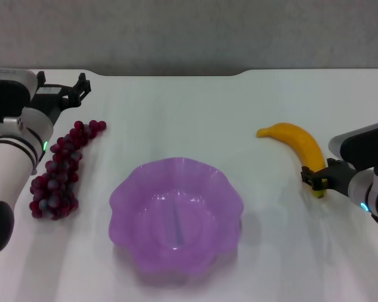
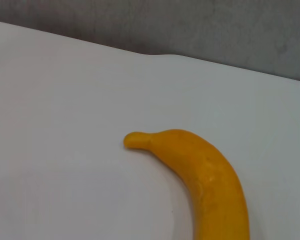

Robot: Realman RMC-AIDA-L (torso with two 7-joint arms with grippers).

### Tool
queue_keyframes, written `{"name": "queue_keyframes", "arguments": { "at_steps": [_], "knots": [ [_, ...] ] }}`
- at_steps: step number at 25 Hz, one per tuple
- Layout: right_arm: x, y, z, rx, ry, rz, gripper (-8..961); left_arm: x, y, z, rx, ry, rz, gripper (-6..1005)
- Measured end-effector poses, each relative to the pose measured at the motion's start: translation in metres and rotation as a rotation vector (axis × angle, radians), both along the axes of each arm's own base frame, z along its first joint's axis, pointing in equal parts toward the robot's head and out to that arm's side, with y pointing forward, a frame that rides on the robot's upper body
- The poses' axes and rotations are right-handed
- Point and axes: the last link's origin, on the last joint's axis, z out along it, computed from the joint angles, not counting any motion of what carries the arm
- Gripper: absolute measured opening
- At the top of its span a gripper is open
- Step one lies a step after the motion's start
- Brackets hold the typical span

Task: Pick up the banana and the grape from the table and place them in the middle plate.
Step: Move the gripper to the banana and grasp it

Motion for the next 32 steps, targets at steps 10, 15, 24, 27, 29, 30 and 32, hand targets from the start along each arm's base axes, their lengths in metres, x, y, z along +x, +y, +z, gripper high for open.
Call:
{"name": "queue_keyframes", "arguments": {
  "at_steps": [10, 15, 24, 27, 29, 30, 32],
  "knots": [
    [0.0034, -0.0009, 0.0014, 0.002, -0.005, -0.009, 613, 0.0015, -0.0002, -0.0008, 0.000, -0.005, -0.004, 895],
    [0.0034, -0.0008, 0.0016, 0.003, -0.004, -0.010, 611, 0.0015, -0.0004, -0.0011, -0.001, -0.006, -0.004, 895],
    [0.0039, -0.0007, 0.0021, 0.007, 0.000, -0.014, 606, 0.0023, -0.0002, -0.0014, -0.001, -0.007, -0.006, 895],
    [0.0039, -0.0007, 0.0021, 0.007, 0.000, -0.015, 593, 0.0023, -0.0002, -0.0014, -0.001, -0.007, -0.006, 895],
    [0.0039, -0.0007, 0.0021, 0.007, 0.000, -0.015, 580, 0.0023, -0.0002, -0.0014, -0.001, -0.007, -0.006, 895],
    [0.0039, -0.0007, 0.0020, 0.007, 0.000, -0.015, 574, 0.0023, -0.0002, -0.0014, -0.001, -0.007, -0.006, 895],
    [0.0041, -0.0008, 0.0020, 0.007, 0.000, -0.016, 562, 0.0023, -0.0002, -0.0014, -0.001, -0.007, -0.006, 895]
  ]
}}
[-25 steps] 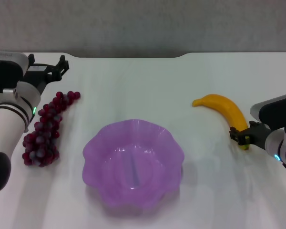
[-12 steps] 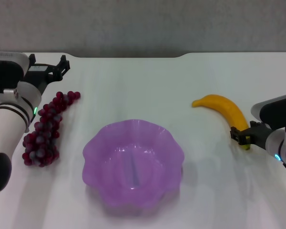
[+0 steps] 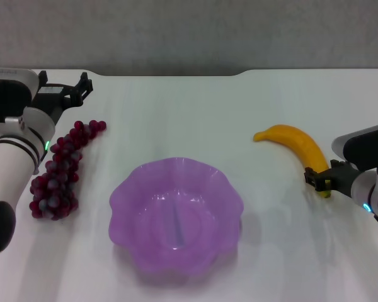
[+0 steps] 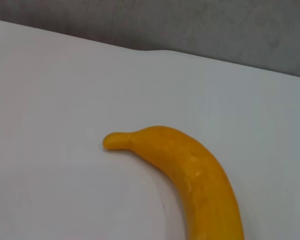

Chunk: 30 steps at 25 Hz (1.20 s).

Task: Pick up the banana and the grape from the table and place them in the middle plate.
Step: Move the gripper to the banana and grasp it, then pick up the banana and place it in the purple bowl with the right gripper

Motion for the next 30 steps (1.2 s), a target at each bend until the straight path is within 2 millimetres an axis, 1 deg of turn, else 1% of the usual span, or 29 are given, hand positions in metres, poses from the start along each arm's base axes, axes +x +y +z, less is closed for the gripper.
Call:
{"name": "queue_keyframes", "arguments": {
  "at_steps": [12, 30],
  "knots": [
    [0.0040, -0.0013, 0.0013, 0.001, -0.007, -0.011, 487, 0.0016, 0.0004, -0.0003, 0.000, -0.003, -0.004, 894],
    [0.0042, -0.0010, 0.0021, 0.001, -0.015, -0.001, 473, 0.0018, -0.0002, -0.0006, 0.000, -0.007, -0.005, 894]
  ]
}}
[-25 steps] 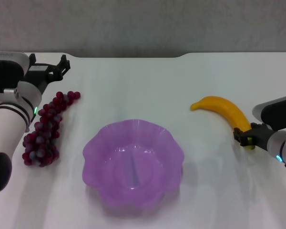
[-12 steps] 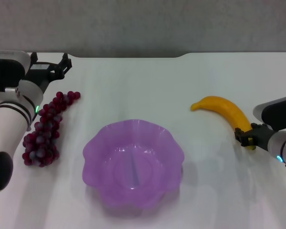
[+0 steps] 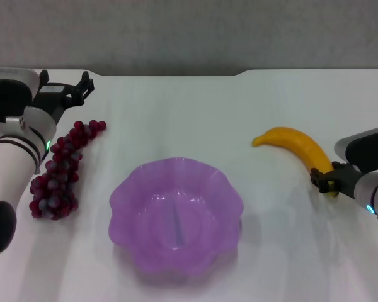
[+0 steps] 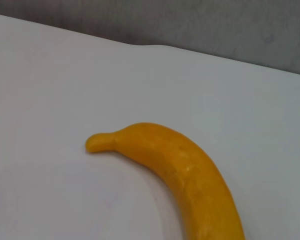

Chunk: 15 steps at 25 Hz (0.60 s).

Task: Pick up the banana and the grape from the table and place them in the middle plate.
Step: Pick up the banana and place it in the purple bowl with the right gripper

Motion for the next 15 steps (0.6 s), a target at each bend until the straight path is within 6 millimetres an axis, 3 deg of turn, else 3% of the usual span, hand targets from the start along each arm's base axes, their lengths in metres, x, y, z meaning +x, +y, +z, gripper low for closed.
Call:
{"name": "queue_keyframes", "arguments": {
  "at_steps": [15],
  "knots": [
    [-0.017, 0.020, 0.009, 0.022, -0.019, 0.066, 472, -0.004, -0.002, 0.001, 0.002, 0.001, 0.009, 894]
  ]
}}
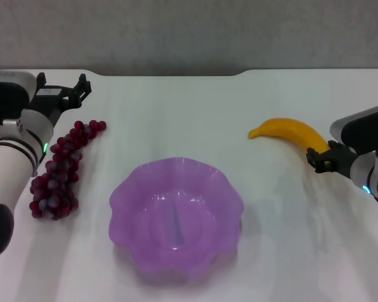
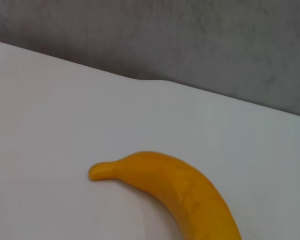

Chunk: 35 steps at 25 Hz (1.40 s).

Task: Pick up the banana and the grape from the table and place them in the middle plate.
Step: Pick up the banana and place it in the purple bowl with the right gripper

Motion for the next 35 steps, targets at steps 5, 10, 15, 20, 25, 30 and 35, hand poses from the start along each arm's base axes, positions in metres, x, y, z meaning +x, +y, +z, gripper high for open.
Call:
{"name": "queue_keyframes", "arguments": {
  "at_steps": [5, 10, 15, 20, 25, 30, 35],
  "knots": [
    [-0.003, 0.004, 0.003, 0.014, -0.003, 0.019, 471, 0.000, 0.000, 0.000, 0.001, 0.000, 0.000, 894],
    [-0.011, 0.016, 0.013, 0.027, -0.017, 0.048, 470, 0.000, 0.000, 0.000, 0.001, 0.000, 0.000, 894],
    [-0.017, 0.026, 0.023, 0.049, -0.027, 0.082, 470, 0.000, 0.000, 0.000, 0.001, 0.000, 0.000, 894],
    [-0.023, 0.034, 0.031, 0.059, -0.046, 0.108, 469, 0.000, 0.000, 0.000, 0.001, 0.000, 0.000, 894],
    [-0.035, 0.044, 0.037, 0.069, -0.062, 0.154, 469, -0.001, 0.000, 0.000, 0.001, 0.000, 0.001, 893],
    [-0.057, 0.053, 0.036, 0.091, -0.050, 0.232, 468, -0.003, -0.001, 0.001, 0.001, 0.007, 0.006, 893],
    [-0.078, 0.054, 0.042, 0.201, 0.041, 0.329, 468, -0.010, -0.005, 0.002, 0.002, 0.009, 0.020, 893]
  ]
}}
